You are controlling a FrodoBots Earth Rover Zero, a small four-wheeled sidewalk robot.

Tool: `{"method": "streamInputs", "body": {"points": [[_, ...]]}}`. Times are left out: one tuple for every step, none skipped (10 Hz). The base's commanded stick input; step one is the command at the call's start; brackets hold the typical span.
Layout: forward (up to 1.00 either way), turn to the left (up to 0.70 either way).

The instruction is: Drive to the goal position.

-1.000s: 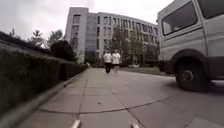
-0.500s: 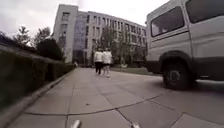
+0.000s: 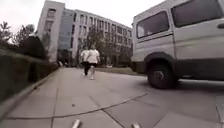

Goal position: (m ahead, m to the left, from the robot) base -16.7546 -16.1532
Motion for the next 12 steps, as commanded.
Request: {"method": "streamInputs", "body": {"points": [[0.00, -0.70], [0.00, -0.70], [0.00, -0.70], [0.00, -0.70], [0.00, -0.70], [0.00, -0.70], [0.00, -0.70], [0.00, -0.70], [0.00, -0.70], [0.00, -0.70], [0.00, -0.70], [0.00, -0.70]]}}
